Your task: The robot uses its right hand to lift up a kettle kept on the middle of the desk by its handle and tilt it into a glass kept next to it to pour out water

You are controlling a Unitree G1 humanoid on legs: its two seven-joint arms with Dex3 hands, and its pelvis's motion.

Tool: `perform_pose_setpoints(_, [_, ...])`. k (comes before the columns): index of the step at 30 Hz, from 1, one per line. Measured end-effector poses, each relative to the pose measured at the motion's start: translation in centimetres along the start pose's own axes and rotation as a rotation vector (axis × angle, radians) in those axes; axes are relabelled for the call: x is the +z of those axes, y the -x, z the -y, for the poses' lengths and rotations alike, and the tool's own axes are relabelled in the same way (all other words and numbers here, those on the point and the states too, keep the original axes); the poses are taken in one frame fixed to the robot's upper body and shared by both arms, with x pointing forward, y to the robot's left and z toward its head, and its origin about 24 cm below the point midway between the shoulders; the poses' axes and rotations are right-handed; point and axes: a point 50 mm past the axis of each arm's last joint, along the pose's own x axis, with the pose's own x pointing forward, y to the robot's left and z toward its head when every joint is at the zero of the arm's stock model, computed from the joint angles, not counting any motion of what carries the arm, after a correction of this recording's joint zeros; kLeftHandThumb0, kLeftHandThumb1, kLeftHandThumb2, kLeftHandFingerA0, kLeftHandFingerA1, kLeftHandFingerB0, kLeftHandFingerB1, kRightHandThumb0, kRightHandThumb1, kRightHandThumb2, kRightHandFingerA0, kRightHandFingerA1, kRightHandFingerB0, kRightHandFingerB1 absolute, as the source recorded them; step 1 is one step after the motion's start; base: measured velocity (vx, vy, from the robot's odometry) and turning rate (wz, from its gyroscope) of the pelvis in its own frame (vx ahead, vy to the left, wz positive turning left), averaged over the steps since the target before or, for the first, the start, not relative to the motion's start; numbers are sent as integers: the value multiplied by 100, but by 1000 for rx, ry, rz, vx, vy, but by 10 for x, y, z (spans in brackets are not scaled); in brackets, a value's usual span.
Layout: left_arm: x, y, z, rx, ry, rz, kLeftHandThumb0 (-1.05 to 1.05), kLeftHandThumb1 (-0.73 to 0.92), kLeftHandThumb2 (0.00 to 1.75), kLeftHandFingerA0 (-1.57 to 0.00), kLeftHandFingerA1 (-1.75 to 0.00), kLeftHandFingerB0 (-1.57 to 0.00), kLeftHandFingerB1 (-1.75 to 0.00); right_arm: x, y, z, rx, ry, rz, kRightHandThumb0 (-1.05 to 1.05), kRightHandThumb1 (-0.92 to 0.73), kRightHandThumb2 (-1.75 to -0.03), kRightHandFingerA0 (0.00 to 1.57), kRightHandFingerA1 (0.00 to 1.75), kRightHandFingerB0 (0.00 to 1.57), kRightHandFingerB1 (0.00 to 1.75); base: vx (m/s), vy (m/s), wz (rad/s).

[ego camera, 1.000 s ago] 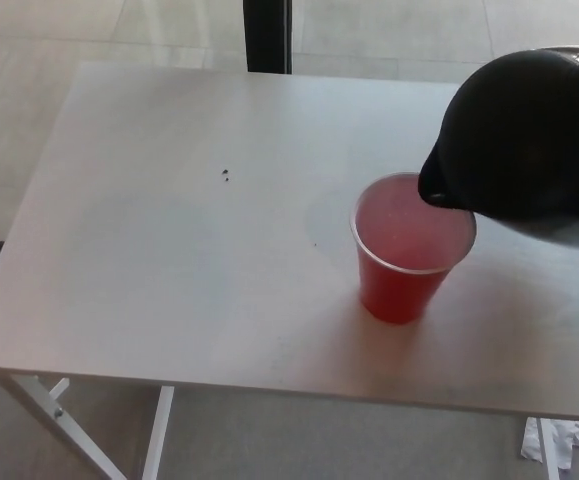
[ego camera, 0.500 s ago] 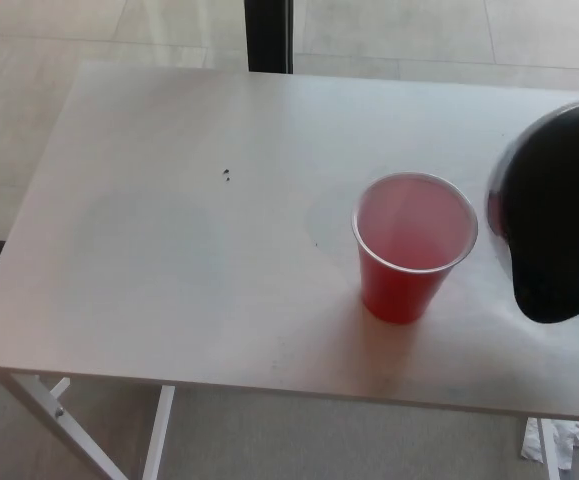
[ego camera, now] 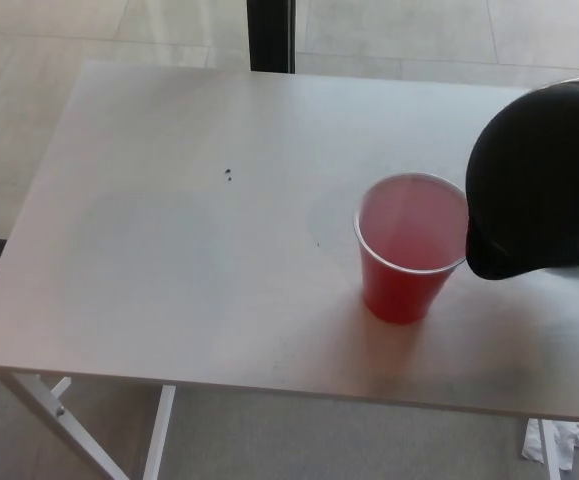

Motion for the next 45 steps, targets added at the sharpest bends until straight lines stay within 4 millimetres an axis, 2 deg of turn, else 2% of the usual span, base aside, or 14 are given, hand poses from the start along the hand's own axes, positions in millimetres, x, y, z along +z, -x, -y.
perform_pose_setpoints(2, [0,0,0,0,0,0,-84,90,67,-48,-57,-34,-52,-1,0,0,1,8,-23,-13,-58,-88,94,160,87,102,0,0,0])
perform_pose_setpoints(3, [0,0,0,0,1,0,-84,90,66,-48,-58,-33,-52,-1,-1,1,0,13,-35,-18,-48,-101,118,131,94,110,0,0,0])
perform_pose_setpoints(4, [0,0,0,0,1,0,-84,90,66,-48,-58,-33,-53,-2,-1,1,-2,18,-47,-15,-55,-92,90,173,81,143,0,0,0])
perform_pose_setpoints(5, [0,0,0,-1,2,0,-83,72,111,-44,-64,-31,-59,-2,-1,1,-1,22,-60,-20,-49,-104,118,131,93,109,0,0,0])
perform_pose_setpoints(6, [0,0,0,-1,2,0,-84,91,66,-50,-57,-35,-52,-3,-1,1,0,24,-71,-16,-56,-94,91,166,81,125,0,0,0])
perform_pose_setpoints(8, [0,0,0,-2,1,-1,-83,91,66,-50,-57,-35,-52,-4,-1,2,-2,28,-90,-22,-48,-106,119,134,93,114,0,0,0])
perform_pose_setpoints(9, [-1,0,0,-2,0,-2,-83,91,66,-51,-58,-35,-52,-4,-2,2,-5,32,-105,-19,-52,-104,91,173,81,145,0,0,0])
perform_pose_setpoints(14, [-2,1,-1,-1,-6,-6,-83,91,67,-51,-57,-36,-52,-4,-2,3,-13,41,-132,-21,-49,-111,91,175,76,164,0,0,0])
perform_pose_setpoints(29, [-3,2,-1,0,-7,-9,-84,90,66,-51,-58,-36,-53,-2,-10,-3,-22,2,-236,-17,-54,-95,88,175,76,146,0,0,0])
perform_pose_setpoints(30, [-3,2,-1,0,-7,-10,-84,90,66,-49,-59,-34,-53,-1,-11,-3,-23,1,-239,-18,-57,-90,88,159,84,87,0,0,0])
perform_pose_setpoints(34, [-3,2,-1,-1,-6,-8,-84,91,66,-50,-57,-35,-53,0,-12,-5,-23,0,-245,-18,-62,-77,96,127,76,60,0,0,0])
perform_pose_setpoints(40, [-3,2,-1,-2,-11,-11,-84,91,67,-50,-57,-36,-53,3,-15,-8,-20,6,-259,-20,-50,-98,94,160,90,81,0,0,0])
perform_pose_setpoints(41, [-3,2,-1,-3,-13,-11,-84,92,67,-49,-57,-34,-53,4,-16,-9,-18,5,-264,-20,-49,-102,88,173,83,117,0,0,0])
perform_pose_setpoints(45, [-3,2,-1,-2,-14,-12,-85,90,67,-51,-56,-35,-52,8,-17,-8,-31,7,-269,-20,-48,-107,93,167,89,93,0,0,0])
